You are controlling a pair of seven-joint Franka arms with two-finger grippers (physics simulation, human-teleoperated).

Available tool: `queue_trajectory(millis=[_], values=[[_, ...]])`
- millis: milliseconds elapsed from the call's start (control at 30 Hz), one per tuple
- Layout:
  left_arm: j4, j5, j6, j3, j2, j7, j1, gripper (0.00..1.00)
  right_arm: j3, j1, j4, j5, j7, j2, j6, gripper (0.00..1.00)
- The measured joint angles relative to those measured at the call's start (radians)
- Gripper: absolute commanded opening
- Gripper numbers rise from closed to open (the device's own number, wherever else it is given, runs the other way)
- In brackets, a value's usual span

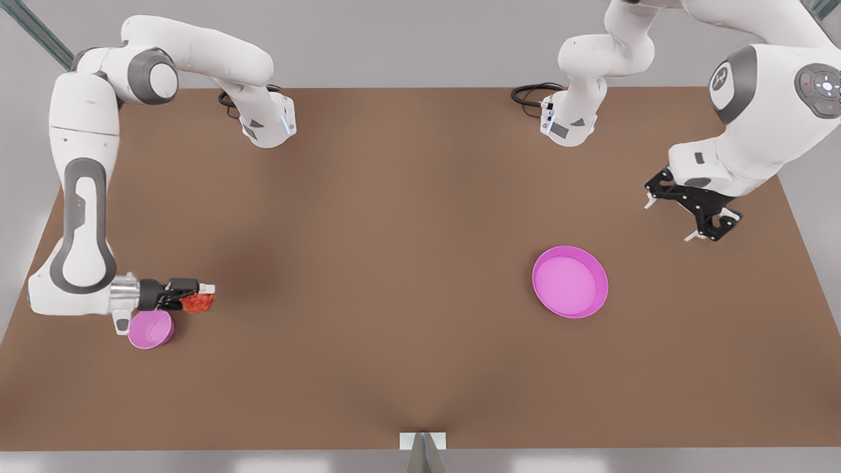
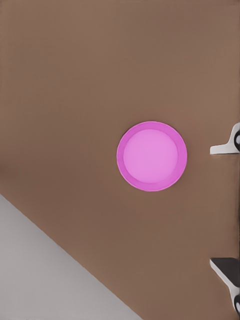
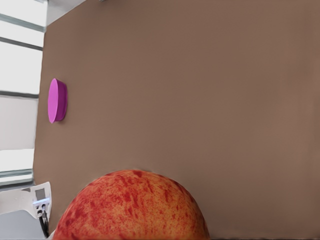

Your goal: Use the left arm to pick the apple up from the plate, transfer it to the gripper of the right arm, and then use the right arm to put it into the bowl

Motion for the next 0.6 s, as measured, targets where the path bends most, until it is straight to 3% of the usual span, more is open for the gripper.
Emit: queue_trajectory(millis=[600], values=[[0.005,-0.003,-0.059,0.001,0.015,-0.504,-0.017,1.00,-0.082,-0.001,0.275,-0.377,-0.199,0.182,0.154,0.77]])
